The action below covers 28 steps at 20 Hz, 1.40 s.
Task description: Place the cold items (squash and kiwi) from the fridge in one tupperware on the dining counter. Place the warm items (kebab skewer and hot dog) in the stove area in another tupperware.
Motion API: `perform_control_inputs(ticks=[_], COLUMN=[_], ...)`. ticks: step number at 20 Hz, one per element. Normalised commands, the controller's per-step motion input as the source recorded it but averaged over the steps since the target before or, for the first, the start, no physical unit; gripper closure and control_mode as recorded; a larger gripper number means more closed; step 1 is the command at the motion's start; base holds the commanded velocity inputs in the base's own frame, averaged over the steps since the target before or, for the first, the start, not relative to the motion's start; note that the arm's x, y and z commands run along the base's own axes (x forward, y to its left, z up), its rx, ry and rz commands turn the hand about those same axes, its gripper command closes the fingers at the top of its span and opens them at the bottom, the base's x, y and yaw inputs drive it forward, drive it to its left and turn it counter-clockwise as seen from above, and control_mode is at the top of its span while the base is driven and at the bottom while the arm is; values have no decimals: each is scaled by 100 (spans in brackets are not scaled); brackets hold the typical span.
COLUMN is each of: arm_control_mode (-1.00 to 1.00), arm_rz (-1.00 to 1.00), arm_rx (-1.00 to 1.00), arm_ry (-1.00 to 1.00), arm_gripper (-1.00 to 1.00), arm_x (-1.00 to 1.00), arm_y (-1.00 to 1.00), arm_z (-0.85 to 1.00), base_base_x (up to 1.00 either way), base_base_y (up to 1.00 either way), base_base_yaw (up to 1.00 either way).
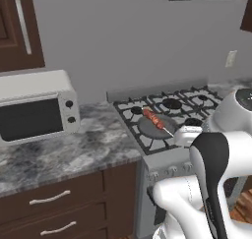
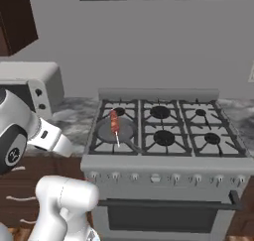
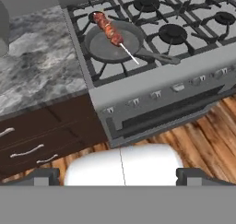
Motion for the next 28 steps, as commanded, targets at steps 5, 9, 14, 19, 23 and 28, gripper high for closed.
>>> perform_control_inputs(ticks=[5, 9, 14, 19, 23, 28], arm_control_mode=[100, 100, 100, -100, -100, -100], arm_rz=[0, 0, 0, 18, 21, 3], arm_rx=[0, 0, 0, 6, 2, -12], arm_ry=[0, 0, 0, 6, 13, 24], arm_gripper=[-100, -100, -100, -100, -100, -100], arm_x=[0, 0, 0, 80, 98, 75], arm_y=[0, 0, 0, -43, -46, -4], arm_z=[0, 0, 0, -1, -25, -58], base_base_x=[54, 52, 88, 20, 0, 0], base_base_y=[-58, -57, -48, -9, 0, 0], base_base_yaw=[49, 37, 22, 4, 0, 0])
